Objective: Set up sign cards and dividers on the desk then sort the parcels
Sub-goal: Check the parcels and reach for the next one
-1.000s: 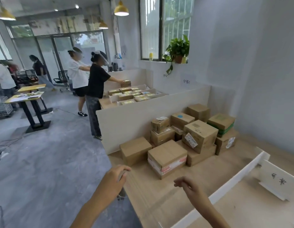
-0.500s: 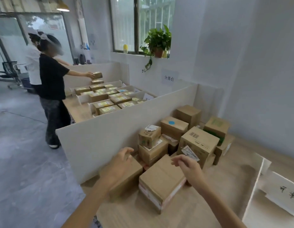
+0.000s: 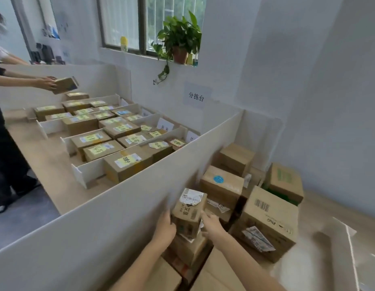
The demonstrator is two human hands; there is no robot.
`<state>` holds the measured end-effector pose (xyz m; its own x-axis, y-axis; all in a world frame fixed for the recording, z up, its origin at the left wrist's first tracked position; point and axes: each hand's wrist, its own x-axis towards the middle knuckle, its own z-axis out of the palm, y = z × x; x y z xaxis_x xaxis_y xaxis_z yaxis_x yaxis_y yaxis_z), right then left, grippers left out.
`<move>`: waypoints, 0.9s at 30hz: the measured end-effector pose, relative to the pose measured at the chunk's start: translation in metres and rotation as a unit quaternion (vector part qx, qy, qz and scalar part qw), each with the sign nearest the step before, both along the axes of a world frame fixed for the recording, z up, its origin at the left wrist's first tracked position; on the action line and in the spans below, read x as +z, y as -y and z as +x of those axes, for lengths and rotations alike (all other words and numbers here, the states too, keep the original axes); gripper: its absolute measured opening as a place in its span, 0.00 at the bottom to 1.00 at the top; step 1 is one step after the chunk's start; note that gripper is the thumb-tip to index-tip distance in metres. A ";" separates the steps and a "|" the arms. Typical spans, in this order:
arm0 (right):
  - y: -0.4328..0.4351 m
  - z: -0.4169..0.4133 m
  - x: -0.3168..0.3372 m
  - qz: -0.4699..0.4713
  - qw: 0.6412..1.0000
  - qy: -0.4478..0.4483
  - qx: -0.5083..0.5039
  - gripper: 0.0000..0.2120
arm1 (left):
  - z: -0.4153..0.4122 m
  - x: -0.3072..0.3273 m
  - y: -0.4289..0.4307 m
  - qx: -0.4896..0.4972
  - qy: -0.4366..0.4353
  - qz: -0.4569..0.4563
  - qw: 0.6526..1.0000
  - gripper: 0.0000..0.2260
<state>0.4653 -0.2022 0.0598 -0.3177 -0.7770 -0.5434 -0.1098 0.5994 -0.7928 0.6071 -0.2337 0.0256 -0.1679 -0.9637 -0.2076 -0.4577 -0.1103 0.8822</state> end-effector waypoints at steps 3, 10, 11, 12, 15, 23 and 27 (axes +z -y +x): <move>0.013 0.014 -0.007 0.008 0.999 -0.013 -0.028 0.21 | -0.001 -0.005 0.004 -0.006 -0.034 -0.002 0.999 0.22; -0.014 -0.012 0.015 -0.072 0.966 0.188 -0.161 0.09 | 0.002 0.034 -0.008 -0.010 -0.143 -0.052 0.988 0.12; -0.023 -0.018 0.022 -0.089 0.960 0.213 -0.156 0.10 | 0.002 0.044 -0.010 0.000 -0.170 -0.054 0.984 0.10; -0.034 -0.023 0.030 -0.109 0.956 0.232 -0.143 0.12 | 0.002 0.056 -0.014 0.006 -0.183 -0.044 0.982 0.13; -0.070 -0.031 0.058 -0.143 0.955 0.242 -0.097 0.15 | 0.001 0.084 -0.032 -0.070 -0.263 0.066 0.960 0.33; -0.202 -0.022 0.106 -0.290 0.944 0.125 -0.090 0.16 | -0.028 0.126 -0.139 -0.158 -0.323 0.024 0.933 0.33; -0.279 -0.017 0.108 -0.335 0.916 0.164 -0.149 0.17 | -0.038 0.139 -0.206 -0.202 -0.294 -0.023 0.934 0.42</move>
